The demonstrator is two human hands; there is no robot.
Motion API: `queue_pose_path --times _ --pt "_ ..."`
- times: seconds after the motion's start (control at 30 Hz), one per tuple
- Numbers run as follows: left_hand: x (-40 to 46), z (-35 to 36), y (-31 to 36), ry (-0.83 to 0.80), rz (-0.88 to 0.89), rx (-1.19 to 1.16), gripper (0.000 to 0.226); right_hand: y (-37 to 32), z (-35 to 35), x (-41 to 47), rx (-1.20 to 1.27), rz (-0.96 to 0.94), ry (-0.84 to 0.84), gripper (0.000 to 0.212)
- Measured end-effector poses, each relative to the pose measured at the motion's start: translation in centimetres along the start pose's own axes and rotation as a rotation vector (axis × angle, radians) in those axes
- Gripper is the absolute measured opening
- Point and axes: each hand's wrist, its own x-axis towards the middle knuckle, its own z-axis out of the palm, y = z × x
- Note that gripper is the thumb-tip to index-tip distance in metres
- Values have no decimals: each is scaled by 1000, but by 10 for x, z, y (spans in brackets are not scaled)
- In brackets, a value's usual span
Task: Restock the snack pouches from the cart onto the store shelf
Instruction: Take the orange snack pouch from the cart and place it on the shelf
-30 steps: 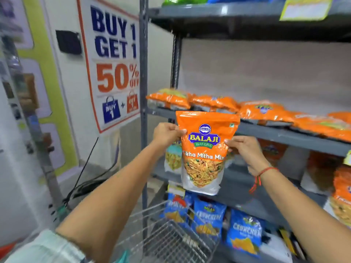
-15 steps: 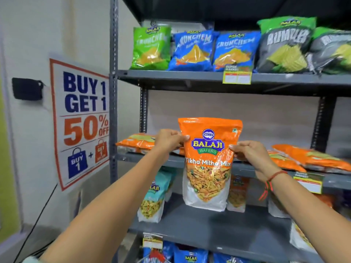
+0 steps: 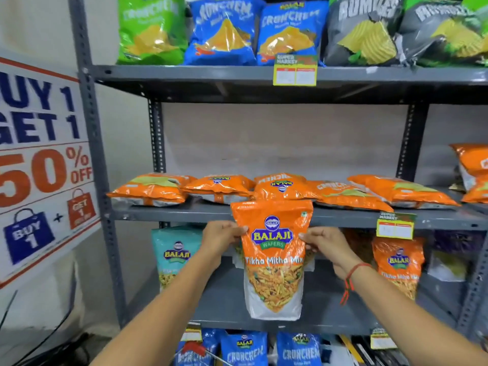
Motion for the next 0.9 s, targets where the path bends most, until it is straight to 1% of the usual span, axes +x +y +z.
queue_pose_path --times 0.07,0.13,0.2,0.27,0.37,0.5,0.6,0.67,0.77,0.9 --pt "9 17 -33 7 -51 -6 19 31 -6 7 -37 39 12 19" --pt "18 36 -67 9 -86 18 21 60 -13 14 -63 71 17 16" --pt "27 59 -96 -15 -106 27 23 88 -23 24 -87 104 28 16" --pt "39 84 -122 -14 -140 30 23 117 -35 40 -118 122 50 19" --pt "64 120 -150 4 -182 28 20 148 -55 64 -133 139 78 14" --pt "98 162 -172 28 -202 41 23 178 -77 96 -114 167 106 10" --pt "120 186 -182 57 -193 37 22 200 -91 118 -127 192 103 17" --pt "133 197 -191 41 -187 51 19 210 -97 130 -129 217 112 21" --pt "145 208 -207 48 -202 74 24 226 -101 141 -114 251 118 23" --pt "153 215 -211 59 -218 56 16 238 -100 144 -30 244 128 18"
